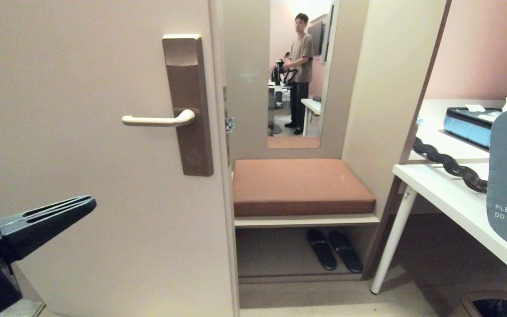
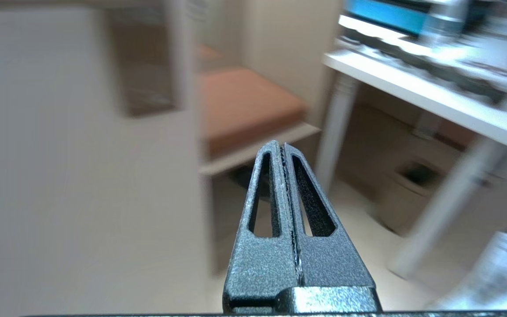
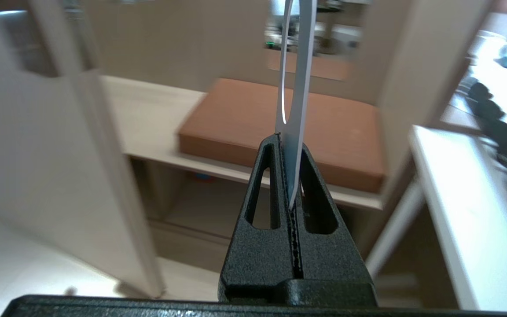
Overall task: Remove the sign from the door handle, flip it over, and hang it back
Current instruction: Hand it to the other hand
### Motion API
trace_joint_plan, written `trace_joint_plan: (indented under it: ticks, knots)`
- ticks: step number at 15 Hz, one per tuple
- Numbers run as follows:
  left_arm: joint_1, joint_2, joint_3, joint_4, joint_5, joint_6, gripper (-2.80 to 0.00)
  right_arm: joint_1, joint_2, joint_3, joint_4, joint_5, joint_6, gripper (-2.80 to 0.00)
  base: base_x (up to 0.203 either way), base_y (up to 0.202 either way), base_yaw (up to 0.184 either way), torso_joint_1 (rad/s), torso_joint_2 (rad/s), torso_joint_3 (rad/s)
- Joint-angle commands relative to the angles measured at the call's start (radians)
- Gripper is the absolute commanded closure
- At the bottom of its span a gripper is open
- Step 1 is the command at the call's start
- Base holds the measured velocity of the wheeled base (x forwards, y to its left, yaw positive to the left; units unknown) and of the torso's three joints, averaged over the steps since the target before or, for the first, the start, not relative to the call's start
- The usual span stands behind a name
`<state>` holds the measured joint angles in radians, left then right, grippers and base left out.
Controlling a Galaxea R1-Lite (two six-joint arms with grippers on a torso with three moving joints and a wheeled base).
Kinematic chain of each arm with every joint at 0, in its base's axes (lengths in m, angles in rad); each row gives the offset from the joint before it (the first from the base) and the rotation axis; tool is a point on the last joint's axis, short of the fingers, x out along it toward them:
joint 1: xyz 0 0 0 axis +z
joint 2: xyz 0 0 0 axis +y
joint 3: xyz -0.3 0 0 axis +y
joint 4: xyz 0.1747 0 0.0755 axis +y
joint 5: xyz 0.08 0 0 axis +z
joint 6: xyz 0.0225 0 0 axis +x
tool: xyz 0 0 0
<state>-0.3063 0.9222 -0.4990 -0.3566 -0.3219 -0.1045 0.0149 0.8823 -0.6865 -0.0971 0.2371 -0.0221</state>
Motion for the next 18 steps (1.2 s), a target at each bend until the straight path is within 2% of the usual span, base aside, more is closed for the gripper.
trace_joint_plan:
  ticks: [1, 4, 6, 10, 13, 15, 18]
  knots:
    - [-0.009, 0.12, -0.026, -0.005, -0.078, -0.02, 0.0, 0.0, 0.04, -0.022, -0.002, 0.059, -0.002, 0.0, 0.0, 0.0, 0.0, 0.0, 0.0, 0.0]
    - [-0.026, 0.175, -0.032, -0.03, -0.156, -0.023, 0.0, 0.0, 0.067, -0.042, -0.003, 0.172, -0.003, 0.0, 0.0, 0.0, 0.0, 0.0, 0.0, 0.0]
    - [-0.065, 0.21, -0.032, -0.049, -0.16, -0.024, 0.0, 0.0, 0.083, -0.045, -0.003, 0.261, -0.013, 0.0, 0.0, 0.0, 0.0, 0.0, 0.0, 0.0]
    - [-0.132, 0.269, -0.036, -0.085, -0.161, -0.026, 0.0, 0.0, 0.139, -0.056, -0.003, 0.477, -0.089, 0.0, 0.0, 0.0, 0.0, 0.0, 0.0, 0.0]
    - [-0.143, 0.303, -0.044, -0.094, -0.192, -0.027, 0.0, 0.003, 0.202, -0.112, -0.003, 0.599, -0.113, 0.0, 0.0, 0.0, 0.0, 0.0, 0.0, 0.0]
    - [-0.144, 0.334, -0.051, -0.122, -0.219, -0.029, 0.0, 0.029, 0.247, -0.154, -0.003, 0.642, -0.114, 0.0, 0.0, 0.0, 0.0, 0.0, 0.0, 0.0]
    - [-0.153, 0.385, -0.08, -0.16, -0.224, -0.043, 0.0, 0.126, 0.287, -0.194, -0.003, 0.646, -0.114, 0.0, 0.0, 0.0, 0.0, 0.0, 0.0, 0.0]
